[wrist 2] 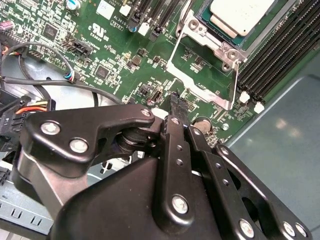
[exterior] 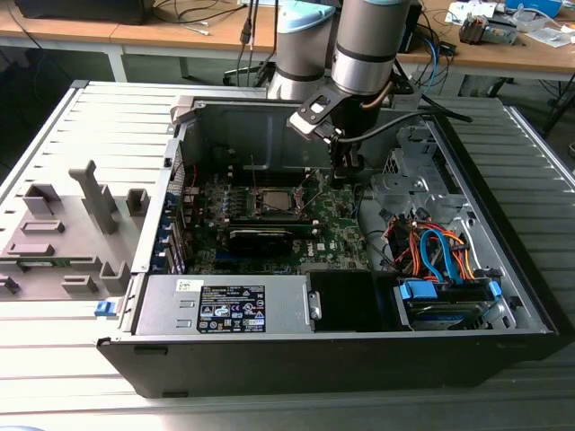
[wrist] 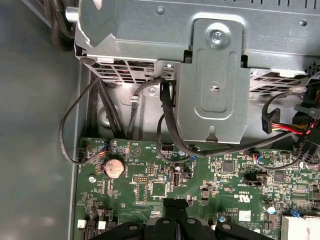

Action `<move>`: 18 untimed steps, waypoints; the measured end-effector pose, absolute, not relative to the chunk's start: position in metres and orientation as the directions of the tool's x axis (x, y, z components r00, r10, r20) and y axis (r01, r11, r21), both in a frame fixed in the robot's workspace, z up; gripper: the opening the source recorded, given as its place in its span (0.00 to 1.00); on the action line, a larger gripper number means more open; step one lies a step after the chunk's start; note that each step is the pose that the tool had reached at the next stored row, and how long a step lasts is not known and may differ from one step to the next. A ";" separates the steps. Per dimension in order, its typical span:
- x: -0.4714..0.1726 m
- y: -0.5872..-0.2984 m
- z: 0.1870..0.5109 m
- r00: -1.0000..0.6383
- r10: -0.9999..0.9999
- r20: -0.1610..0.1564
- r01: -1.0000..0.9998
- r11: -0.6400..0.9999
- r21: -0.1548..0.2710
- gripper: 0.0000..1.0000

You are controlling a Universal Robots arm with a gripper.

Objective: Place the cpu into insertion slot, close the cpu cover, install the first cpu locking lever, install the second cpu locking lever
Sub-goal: 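Close the cpu cover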

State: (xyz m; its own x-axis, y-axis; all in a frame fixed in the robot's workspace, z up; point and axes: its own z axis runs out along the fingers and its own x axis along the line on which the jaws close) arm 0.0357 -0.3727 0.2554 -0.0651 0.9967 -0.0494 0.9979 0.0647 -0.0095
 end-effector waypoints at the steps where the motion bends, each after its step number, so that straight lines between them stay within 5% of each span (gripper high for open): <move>1: 0.036 -0.373 0.255 -0.065 0.997 -0.049 0.998 0.065 -0.009 0.11; 6: 0.036 -0.373 0.255 -0.065 0.998 -0.017 0.998 0.065 -0.007 0.11; 18: 0.017 -0.373 0.254 -0.065 0.998 -0.017 0.998 0.065 -0.007 0.11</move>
